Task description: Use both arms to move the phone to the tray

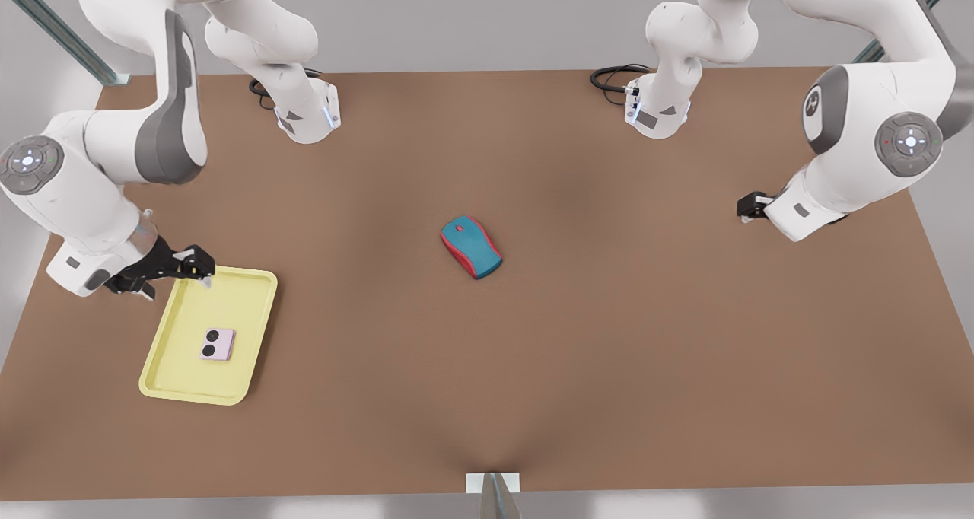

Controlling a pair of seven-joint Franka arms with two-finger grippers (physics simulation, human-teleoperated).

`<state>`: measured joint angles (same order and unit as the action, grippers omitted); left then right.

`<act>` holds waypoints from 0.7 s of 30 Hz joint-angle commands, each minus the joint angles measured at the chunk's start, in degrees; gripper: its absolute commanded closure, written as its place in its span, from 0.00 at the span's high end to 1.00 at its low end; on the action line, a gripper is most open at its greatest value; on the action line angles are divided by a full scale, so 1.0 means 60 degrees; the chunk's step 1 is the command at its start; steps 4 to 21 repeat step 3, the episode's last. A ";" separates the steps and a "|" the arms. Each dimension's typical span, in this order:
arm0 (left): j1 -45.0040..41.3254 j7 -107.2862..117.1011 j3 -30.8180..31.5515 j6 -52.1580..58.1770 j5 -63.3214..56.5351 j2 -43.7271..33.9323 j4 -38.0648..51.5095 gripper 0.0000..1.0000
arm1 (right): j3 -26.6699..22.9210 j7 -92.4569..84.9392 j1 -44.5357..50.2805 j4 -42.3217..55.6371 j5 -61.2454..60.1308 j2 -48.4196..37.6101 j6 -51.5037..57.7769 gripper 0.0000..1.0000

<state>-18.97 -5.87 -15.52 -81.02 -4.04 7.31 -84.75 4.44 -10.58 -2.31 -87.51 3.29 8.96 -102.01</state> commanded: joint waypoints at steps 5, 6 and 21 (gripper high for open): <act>-0.0016 0.0055 -0.0007 0.0144 0.0000 0.0028 0.0005 1.00 | 0.0153 0.1295 0.0033 -0.0488 -0.0094 -0.0394 0.1356 1.00; -0.0016 0.0055 -0.0007 0.0144 0.0000 0.0028 0.0005 1.00 | 0.0153 0.1295 0.0033 -0.0488 -0.0094 -0.0394 0.1356 1.00; -0.0016 0.0055 -0.0007 0.0144 0.0000 0.0028 0.0005 1.00 | 0.0153 0.1295 0.0033 -0.0488 -0.0094 -0.0394 0.1356 1.00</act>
